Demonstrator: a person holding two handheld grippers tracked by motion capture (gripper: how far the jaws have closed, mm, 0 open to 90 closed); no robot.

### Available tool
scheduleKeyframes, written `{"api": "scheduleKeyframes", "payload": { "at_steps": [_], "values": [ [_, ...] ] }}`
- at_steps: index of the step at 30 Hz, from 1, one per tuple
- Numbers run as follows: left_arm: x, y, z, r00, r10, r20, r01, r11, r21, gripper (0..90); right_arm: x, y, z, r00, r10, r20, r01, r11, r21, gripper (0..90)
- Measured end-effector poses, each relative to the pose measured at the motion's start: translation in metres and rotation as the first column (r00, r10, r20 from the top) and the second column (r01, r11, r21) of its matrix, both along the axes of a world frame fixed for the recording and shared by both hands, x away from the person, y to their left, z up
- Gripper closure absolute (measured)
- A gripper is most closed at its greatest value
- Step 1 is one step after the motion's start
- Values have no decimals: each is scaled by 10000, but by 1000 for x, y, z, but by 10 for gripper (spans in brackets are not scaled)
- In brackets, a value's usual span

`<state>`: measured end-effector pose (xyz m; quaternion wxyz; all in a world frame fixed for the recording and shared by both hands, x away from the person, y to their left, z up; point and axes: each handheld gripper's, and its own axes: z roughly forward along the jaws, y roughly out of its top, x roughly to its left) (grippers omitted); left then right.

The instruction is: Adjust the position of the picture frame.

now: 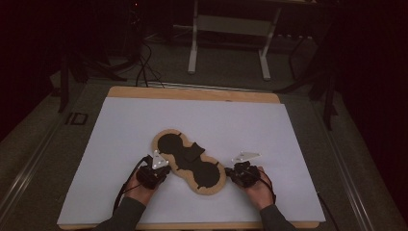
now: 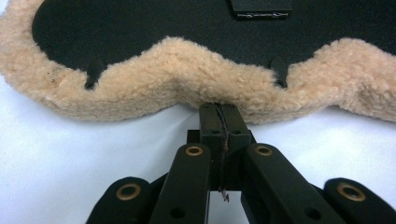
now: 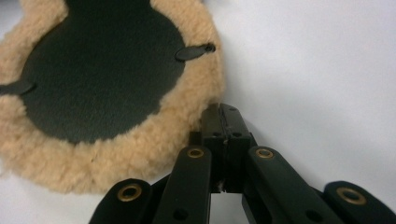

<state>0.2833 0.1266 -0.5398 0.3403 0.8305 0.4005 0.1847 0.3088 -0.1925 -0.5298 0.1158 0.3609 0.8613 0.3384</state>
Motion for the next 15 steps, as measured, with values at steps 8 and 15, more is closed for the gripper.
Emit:
{"api": "scheduleKeyframes", "payload": {
  "at_steps": [8, 15],
  "values": [
    [9, 1, -1, 9998, 175, 126, -174, 9998, -66, 900, -5, 1, 1, 9987, 504, -38, -504, 9986, -168, 900],
    [14, 4, -2, 9992, 379, 91, -376, 9989, -267, 900, -8, 4, 1, 9938, 1110, -32, -1111, 9936, -215, 900]
  ]
}}
